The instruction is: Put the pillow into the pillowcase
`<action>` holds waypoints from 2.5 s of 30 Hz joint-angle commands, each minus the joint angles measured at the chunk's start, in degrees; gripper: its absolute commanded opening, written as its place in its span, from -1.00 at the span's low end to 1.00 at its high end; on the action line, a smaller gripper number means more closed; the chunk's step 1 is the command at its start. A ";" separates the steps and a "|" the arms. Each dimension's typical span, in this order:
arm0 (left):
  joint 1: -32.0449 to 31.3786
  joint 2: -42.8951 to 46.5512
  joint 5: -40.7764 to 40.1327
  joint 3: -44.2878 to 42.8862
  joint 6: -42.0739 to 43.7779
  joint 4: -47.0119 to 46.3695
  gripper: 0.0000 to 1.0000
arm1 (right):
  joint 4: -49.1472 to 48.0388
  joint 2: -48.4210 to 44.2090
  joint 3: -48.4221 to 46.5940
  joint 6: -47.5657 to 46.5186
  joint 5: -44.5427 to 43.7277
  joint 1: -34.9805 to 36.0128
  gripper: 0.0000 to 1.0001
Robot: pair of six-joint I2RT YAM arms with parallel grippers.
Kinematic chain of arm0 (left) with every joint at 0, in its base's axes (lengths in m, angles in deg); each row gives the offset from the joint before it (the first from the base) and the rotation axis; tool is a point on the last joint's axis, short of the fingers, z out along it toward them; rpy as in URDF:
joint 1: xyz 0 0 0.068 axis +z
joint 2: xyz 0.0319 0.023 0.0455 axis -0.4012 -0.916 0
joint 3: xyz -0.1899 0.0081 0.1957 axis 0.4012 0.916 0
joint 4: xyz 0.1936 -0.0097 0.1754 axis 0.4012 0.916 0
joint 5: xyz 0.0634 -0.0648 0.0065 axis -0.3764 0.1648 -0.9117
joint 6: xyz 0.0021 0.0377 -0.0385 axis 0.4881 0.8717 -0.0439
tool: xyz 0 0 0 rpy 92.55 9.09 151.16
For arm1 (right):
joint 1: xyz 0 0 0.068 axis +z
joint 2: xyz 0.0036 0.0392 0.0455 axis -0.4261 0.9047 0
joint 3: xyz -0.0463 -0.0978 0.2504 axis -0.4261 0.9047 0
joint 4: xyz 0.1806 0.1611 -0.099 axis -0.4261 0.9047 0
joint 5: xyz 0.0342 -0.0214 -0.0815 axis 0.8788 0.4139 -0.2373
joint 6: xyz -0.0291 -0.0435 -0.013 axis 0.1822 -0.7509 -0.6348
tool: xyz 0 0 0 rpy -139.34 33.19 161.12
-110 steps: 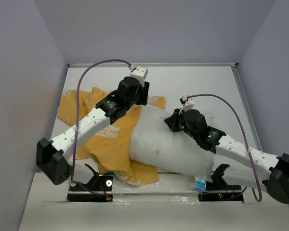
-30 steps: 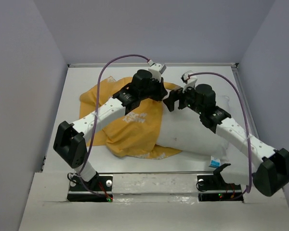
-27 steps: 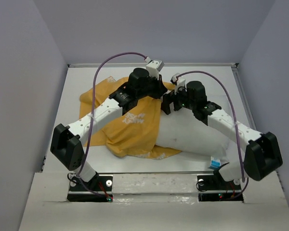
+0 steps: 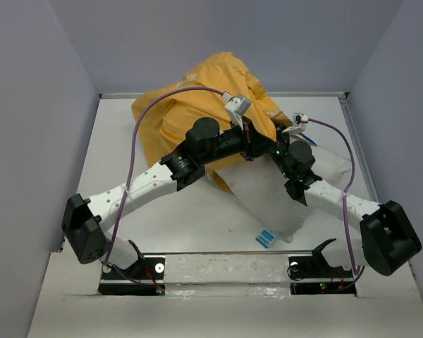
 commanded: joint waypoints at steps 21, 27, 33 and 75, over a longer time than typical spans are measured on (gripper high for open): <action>-3.01 6.82 -23.29 8.76 8.27 13.33 0.98 | 22.22 4.75 -13.20 6.37 -18.59 -12.21 -1.00; 4.24 21.70 -26.05 41.74 -5.33 7.88 0.94 | 28.09 8.80 -17.94 -1.53 -10.59 -17.05 -0.60; 15.95 13.82 -18.92 46.05 -3.70 -5.22 0.92 | 39.76 1.95 -19.61 -13.92 -6.10 -17.06 0.54; 10.61 -1.23 8.52 49.26 -8.35 -38.62 -1.00 | 30.70 5.86 -34.93 -9.45 -20.91 -1.67 -1.00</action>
